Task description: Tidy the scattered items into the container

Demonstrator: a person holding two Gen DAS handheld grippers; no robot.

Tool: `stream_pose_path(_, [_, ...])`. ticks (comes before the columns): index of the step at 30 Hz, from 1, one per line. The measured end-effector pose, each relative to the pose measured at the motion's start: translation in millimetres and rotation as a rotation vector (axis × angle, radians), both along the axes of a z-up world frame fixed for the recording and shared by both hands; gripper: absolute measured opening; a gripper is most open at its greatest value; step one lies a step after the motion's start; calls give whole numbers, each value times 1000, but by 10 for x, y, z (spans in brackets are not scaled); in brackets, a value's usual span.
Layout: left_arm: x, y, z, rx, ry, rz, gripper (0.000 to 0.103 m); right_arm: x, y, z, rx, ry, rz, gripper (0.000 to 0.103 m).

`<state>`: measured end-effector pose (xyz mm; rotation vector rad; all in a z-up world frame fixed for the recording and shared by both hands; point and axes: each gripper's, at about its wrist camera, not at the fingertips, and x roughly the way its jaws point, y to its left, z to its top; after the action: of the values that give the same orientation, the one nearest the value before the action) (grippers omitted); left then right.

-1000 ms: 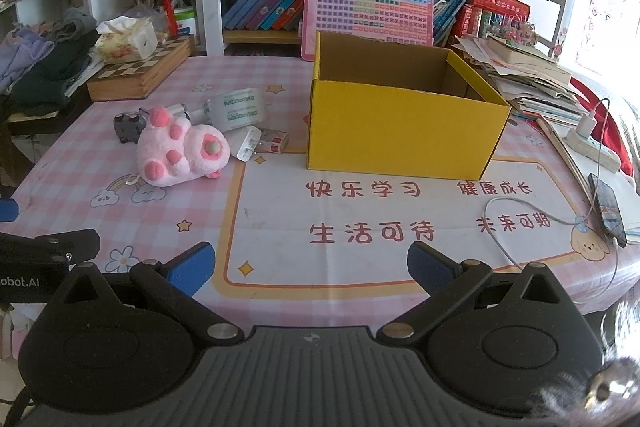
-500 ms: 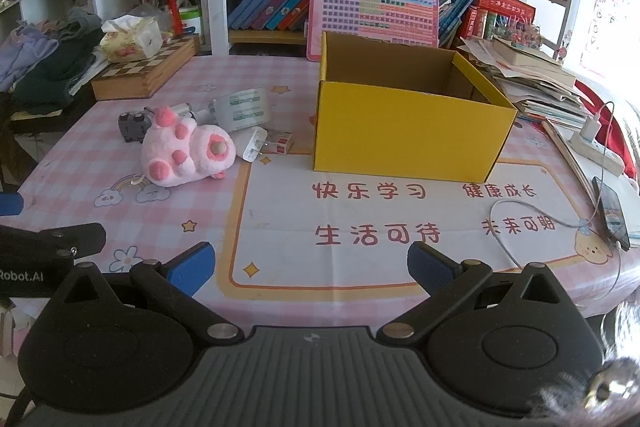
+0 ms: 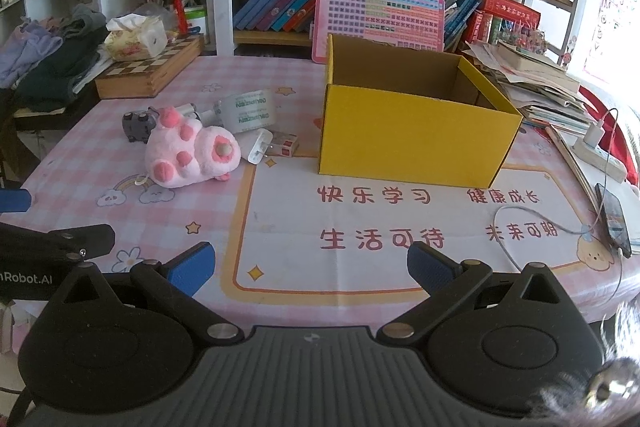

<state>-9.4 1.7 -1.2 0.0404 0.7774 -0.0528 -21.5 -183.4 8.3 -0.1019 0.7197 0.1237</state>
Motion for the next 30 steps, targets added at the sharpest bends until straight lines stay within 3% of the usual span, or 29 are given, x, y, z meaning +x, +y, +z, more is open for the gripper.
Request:
stream_pose_path(14, [-2, 121, 24, -20, -19, 32, 103, 30, 122, 32, 10, -15, 75, 103])
stream_pose_path(30, [34, 405, 147, -71, -100, 88, 103, 152, 313, 126, 29, -72, 140, 103])
